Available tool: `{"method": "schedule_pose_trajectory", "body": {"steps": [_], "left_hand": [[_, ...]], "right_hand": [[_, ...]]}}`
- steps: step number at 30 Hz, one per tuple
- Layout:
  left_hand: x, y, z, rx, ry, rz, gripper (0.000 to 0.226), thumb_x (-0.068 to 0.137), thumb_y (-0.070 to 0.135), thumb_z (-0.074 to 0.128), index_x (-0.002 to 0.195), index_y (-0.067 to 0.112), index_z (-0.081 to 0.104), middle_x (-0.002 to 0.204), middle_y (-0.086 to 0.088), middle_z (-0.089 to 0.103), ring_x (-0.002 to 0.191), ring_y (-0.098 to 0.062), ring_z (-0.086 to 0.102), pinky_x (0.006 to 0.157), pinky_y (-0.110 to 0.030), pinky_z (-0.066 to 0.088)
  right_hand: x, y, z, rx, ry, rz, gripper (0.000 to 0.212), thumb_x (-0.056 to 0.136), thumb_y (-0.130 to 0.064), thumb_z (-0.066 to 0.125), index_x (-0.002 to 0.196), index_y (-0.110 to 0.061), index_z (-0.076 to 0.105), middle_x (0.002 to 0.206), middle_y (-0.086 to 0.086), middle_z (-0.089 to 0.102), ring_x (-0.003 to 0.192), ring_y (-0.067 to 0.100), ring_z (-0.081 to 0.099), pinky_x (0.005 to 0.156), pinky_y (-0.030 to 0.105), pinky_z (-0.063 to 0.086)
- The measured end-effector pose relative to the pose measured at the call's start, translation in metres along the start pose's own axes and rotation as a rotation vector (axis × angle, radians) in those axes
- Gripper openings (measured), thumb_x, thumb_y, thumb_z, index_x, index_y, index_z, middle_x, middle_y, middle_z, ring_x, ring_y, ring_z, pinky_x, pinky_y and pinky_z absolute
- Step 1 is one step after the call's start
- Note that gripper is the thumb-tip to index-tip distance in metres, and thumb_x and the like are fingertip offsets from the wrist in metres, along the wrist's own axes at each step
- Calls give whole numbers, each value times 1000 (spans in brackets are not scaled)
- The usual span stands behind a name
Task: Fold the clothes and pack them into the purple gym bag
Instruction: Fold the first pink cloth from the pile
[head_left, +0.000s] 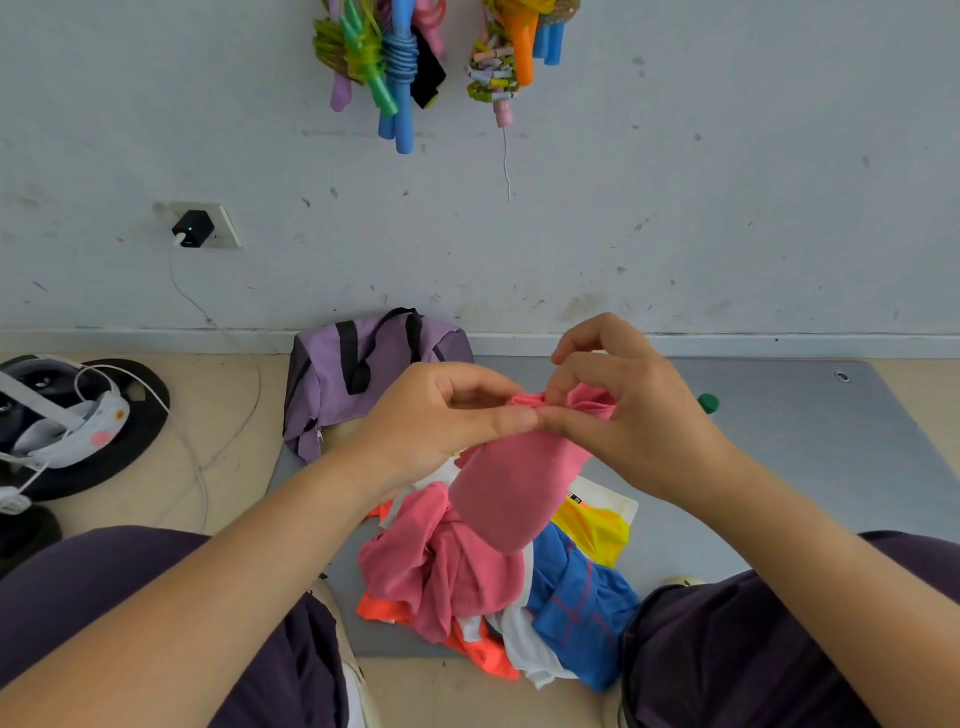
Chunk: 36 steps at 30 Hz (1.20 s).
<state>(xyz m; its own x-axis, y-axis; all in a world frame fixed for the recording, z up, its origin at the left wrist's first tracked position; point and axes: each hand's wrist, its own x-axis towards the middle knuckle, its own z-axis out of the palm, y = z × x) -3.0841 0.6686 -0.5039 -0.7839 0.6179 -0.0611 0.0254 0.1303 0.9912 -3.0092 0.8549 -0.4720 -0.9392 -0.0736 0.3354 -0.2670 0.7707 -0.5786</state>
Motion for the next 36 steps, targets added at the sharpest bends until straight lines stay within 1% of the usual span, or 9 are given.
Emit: {"method": "schedule_pose_trajectory", "body": {"steps": [4, 6, 9, 15, 23, 27, 30, 33, 36], "left_hand": [[1, 3, -10, 38, 30, 76, 20, 65, 40, 82, 83, 32, 78, 86, 2, 76, 86, -11, 70, 88, -34, 55], [2, 6, -22, -31, 75, 104, 14, 69, 29, 85, 82, 31, 78, 80, 7, 75, 79, -3, 68, 76, -23, 56], [3, 10, -41, 53, 149, 133, 7, 74, 23, 78, 80, 26, 77, 77, 5, 73, 75, -3, 67, 73, -19, 57], [5, 1, -47, 552, 195, 174, 16, 85, 18, 74, 83, 33, 68, 83, 18, 71, 79, 0, 65, 75, -11, 46], [4, -3, -39, 455, 156, 119, 11, 90, 12, 68, 90, 23, 67, 88, 5, 72, 86, -13, 68, 86, -33, 54], [4, 3, -34, 297, 155, 136, 11, 96, 9, 59, 92, 20, 62, 88, 4, 66, 84, -7, 59, 84, -20, 47], [2, 5, -30, 175, 99, 58, 9, 100, 11, 52, 93, 15, 57, 80, 4, 55, 78, -7, 48, 75, -13, 41], [1, 6, -26, 80, 108, 4, 11, 101, 15, 49, 93, 15, 57, 76, -1, 48, 70, -8, 44, 65, -12, 41], [2, 13, -23, -155, 202, 40, 11, 97, 24, 58, 90, 20, 65, 68, 8, 54, 61, -1, 49, 56, -10, 42]], "right_hand": [[3, 14, -10, -76, -161, 95, 41, 71, -55, 68, 85, -17, 73, 114, -1, 51, 105, 18, 49, 92, 33, 43], [5, 30, -22, -205, -242, 149, 37, 75, -52, 68, 96, -21, 71, 117, -1, 51, 113, 18, 46, 101, 36, 38], [8, 42, -36, -111, -218, 171, 20, 84, -40, 66, 95, -24, 71, 110, -4, 62, 104, 8, 55, 92, 21, 41], [6, 36, -28, 29, -119, 203, 2, 83, -21, 75, 83, -23, 74, 89, -12, 71, 84, 1, 60, 79, 12, 46], [6, 31, -25, 152, 18, 170, 18, 78, -10, 79, 83, -23, 68, 81, -7, 69, 76, 9, 64, 74, 17, 51], [8, 33, -28, 108, -78, 249, 25, 81, -16, 77, 100, -27, 65, 81, -4, 65, 76, 10, 60, 72, 14, 48], [8, 31, -29, 94, -151, 288, 12, 86, -19, 72, 86, -29, 66, 81, -8, 67, 76, 4, 60, 70, 9, 43], [6, 30, -27, 375, -198, 320, 5, 94, -18, 61, 92, -13, 61, 82, 4, 62, 80, 21, 57, 81, 33, 47], [5, 26, -24, 721, -171, 372, 18, 90, -33, 57, 89, -15, 55, 74, -4, 51, 72, 11, 50, 74, 29, 51]]}}
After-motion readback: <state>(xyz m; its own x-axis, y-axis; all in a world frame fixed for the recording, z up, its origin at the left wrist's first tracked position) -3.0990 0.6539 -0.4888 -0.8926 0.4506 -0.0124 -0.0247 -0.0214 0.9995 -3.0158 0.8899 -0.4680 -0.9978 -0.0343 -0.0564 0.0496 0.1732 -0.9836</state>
